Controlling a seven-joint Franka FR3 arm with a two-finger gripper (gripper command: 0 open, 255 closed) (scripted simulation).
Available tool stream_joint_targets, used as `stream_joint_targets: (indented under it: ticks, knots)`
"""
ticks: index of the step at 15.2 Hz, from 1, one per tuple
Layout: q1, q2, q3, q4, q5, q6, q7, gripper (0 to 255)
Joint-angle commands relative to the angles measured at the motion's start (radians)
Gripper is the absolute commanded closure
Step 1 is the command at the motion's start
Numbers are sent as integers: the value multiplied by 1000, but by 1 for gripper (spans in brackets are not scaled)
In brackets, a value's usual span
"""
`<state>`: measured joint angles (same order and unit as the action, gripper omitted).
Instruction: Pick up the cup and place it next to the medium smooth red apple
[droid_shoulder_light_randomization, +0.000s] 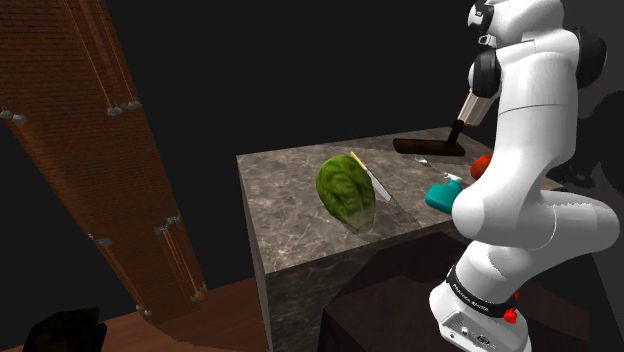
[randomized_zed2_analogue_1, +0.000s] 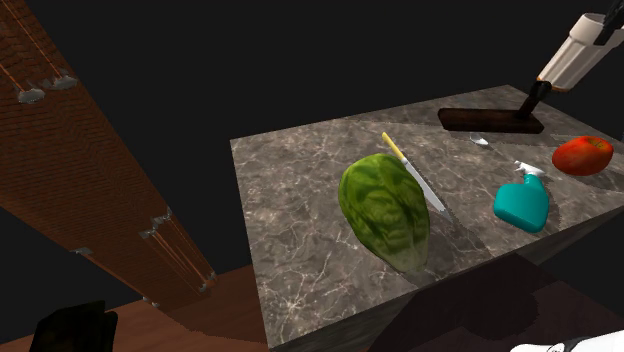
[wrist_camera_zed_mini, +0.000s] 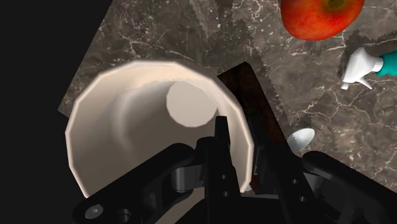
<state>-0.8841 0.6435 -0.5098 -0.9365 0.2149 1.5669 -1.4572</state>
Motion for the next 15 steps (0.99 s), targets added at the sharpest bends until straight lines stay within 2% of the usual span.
stream_joint_targets:
  ticks: [1,15]
  knots:
    - [12,-13,-2,-51,-4,38,-2,255]
    - [63,-45,-3,-302,-13,250,-5,255]
